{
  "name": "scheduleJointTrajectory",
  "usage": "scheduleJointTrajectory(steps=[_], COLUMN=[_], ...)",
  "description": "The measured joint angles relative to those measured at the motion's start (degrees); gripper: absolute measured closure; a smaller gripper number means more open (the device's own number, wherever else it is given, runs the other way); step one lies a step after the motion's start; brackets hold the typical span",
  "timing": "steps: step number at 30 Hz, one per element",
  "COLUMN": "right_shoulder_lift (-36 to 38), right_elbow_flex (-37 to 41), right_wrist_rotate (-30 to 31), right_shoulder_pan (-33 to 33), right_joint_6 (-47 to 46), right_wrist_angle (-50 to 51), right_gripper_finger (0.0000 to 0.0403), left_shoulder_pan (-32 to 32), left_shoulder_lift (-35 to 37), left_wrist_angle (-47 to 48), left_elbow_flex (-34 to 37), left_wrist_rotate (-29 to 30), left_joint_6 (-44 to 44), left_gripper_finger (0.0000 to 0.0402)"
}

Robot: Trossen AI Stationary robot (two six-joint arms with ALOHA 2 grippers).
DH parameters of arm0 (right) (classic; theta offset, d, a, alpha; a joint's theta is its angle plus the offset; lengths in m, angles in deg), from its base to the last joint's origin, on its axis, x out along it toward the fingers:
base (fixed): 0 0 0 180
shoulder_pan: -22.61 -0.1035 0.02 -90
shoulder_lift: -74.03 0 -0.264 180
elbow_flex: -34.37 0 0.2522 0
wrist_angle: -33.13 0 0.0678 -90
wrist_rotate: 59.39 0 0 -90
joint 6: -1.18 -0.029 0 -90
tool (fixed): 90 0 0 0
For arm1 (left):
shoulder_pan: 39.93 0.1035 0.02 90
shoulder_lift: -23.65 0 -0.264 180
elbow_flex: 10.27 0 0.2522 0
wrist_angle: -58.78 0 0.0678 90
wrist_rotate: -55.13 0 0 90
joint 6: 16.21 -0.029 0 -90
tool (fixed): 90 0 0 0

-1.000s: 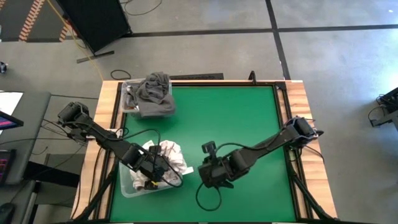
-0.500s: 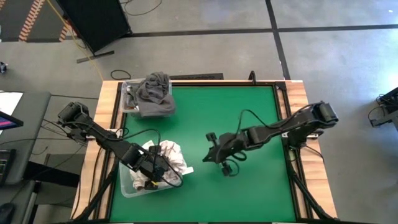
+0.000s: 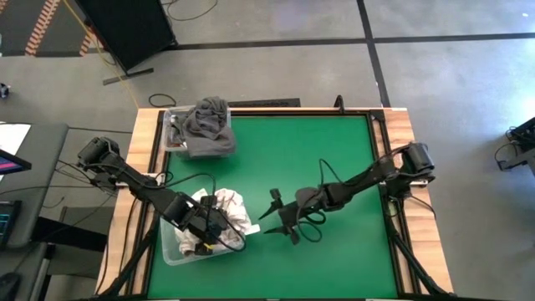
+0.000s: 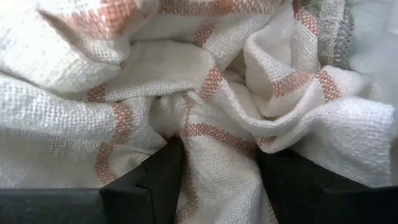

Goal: Sort towels by color in basket
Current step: Put the white patterned towel into the bottom transparent bin

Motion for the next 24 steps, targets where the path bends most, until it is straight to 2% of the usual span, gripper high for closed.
scheduleJointTrajectory(steps=[3,5,7,17,21,24], right_shoulder_lift=[-3.0,-4.7,-6.2,-10.9,-10.7,-10.5], right_elbow_flex=[-2.2,-3.7,-4.8,-10.5,-11.2,-11.1], right_wrist_rotate=[1.0,4.3,6.1,7.7,13.7,16.7], right_shoulder_pan=[0.5,0.6,0.5,0.1,0.0,-0.2], right_joint_6=[-1.7,-1.7,-1.1,-0.7,0.4,2.4], right_wrist_angle=[-1.1,-1.3,-1.2,-1.7,-2.1,-1.8], right_gripper_finger=[0.0142,0.0141,0.0146,0.0180,0.0217,0.0279], left_shoulder_pan=[0.0,0.0,0.0,0.0,0.0,0.0], left_shoulder_lift=[0.0,0.0,0.0,0.0,0.0,0.0], left_wrist_angle=[0.0,-0.1,-0.1,-0.3,-0.5,-0.5], left_elbow_flex=[0.0,0.0,0.0,0.0,0.0,0.0], left_wrist_rotate=[0.0,0.0,0.1,0.3,0.5,0.5], left_joint_6=[0.0,0.0,0.0,-0.2,0.0,0.2], left_gripper_finger=[0.0202,0.0202,0.0202,0.0202,0.0202,0.0202])
